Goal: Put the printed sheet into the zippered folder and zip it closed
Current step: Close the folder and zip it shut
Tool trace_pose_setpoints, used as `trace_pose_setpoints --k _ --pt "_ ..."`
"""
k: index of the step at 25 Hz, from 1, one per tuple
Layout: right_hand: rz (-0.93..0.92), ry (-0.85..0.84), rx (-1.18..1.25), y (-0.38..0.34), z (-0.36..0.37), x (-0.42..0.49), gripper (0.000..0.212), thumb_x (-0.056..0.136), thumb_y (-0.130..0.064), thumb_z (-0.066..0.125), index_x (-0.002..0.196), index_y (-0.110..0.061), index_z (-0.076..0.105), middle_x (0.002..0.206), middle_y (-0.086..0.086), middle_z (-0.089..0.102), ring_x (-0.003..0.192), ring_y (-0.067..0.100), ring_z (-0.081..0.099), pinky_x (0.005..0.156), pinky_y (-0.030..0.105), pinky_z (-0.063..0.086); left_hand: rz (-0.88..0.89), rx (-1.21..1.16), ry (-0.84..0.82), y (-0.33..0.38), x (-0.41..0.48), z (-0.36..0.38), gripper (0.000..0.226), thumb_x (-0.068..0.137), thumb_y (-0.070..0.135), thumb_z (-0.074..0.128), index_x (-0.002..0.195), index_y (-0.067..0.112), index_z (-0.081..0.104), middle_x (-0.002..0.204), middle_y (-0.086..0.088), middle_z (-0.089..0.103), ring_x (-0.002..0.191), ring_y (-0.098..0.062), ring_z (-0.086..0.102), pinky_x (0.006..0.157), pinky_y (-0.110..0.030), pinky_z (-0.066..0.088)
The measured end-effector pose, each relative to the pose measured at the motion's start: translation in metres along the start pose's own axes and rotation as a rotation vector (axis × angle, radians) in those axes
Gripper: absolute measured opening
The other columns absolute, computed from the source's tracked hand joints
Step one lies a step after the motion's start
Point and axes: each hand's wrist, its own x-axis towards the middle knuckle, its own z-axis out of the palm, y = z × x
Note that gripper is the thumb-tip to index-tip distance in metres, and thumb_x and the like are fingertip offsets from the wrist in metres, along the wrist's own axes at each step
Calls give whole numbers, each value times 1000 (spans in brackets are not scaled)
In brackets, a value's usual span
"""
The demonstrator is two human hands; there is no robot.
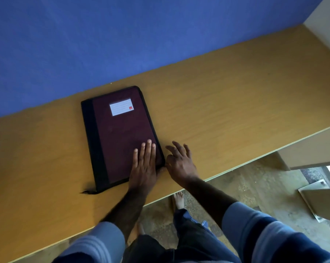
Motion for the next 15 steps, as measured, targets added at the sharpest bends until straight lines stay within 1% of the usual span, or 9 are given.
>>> trace_pose_setpoints --k 3,6,9,11,13,15 --pt "-27 22 -7 3 0 2 13 91 -20 61 89 -12 70 151 9 52 153 30 27 121 63 20 14 -15 -12 1 1 1 81 106 59 20 160 1 5 170 -18 3 157 -32 6 123 -54 21" --pt "-32 28 1 6 -1 6 11 90 -22 62 87 -14 70 152 8 51 153 29 27 120 65 21 39 -37 -20 1 2 2 75 106 54 15 161 4 6 170 -15 4 157 -31 6 124 -54 19" --pt "-43 44 12 8 -1 8 11 90 -21 64 90 -12 70 150 9 53 152 31 30 119 66 22 50 -57 -29 -1 2 3 73 107 52 18 161 5 6 170 -13 3 158 -30 5 125 -53 16" --pt "-29 54 15 9 -2 11 12 90 -21 65 93 -12 72 150 9 53 151 31 31 119 67 21 54 -71 -20 -1 2 3 71 107 51 19 161 6 9 170 -13 6 157 -30 8 125 -53 17" --pt "-8 47 17 10 -5 20 12 90 -21 65 94 -11 72 151 8 52 152 31 29 119 66 20 51 -82 -18 -1 3 2 70 108 51 18 161 6 11 170 -13 9 157 -30 10 125 -53 18" --pt "-2 35 21 11 -8 32 14 92 -21 63 95 -11 71 153 8 50 153 30 27 120 66 18 49 -76 -29 -1 3 2 72 107 52 21 161 5 10 170 -13 8 157 -30 9 125 -53 18"
